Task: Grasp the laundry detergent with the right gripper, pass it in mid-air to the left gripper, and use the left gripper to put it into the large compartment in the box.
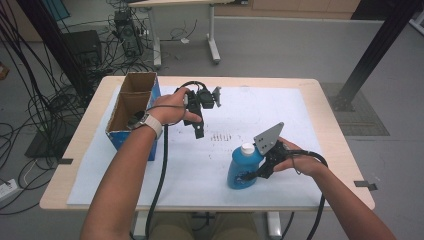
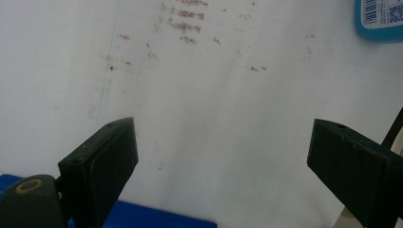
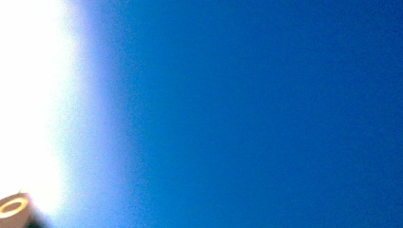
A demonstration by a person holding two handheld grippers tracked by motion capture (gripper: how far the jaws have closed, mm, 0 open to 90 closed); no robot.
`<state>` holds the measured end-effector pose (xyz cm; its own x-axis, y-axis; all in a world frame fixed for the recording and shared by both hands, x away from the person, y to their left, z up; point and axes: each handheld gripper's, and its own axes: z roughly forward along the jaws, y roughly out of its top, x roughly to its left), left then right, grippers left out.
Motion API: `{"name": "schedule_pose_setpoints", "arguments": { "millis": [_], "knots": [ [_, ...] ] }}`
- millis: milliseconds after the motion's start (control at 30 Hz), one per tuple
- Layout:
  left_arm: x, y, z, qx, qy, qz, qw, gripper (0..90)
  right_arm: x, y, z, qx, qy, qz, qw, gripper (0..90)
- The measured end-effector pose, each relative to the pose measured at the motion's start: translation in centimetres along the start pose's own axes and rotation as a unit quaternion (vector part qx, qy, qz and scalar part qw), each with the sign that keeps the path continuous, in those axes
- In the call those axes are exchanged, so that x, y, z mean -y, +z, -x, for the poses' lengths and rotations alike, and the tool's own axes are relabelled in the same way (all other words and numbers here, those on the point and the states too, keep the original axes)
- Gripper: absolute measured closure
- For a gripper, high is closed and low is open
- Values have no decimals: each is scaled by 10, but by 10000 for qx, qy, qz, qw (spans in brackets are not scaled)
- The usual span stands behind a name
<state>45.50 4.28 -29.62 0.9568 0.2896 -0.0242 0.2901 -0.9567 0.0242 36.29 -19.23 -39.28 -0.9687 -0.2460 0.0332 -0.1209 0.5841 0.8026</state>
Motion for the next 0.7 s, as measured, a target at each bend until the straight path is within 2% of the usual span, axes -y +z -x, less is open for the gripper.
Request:
{"name": "schedule_pose_setpoints", "arguments": {
  "millis": [700],
  "knots": [
    [1,-2,0,-22,-29,-2,10000,100,0,0,-2,44,-20,-1,10000,437]
  ]
}}
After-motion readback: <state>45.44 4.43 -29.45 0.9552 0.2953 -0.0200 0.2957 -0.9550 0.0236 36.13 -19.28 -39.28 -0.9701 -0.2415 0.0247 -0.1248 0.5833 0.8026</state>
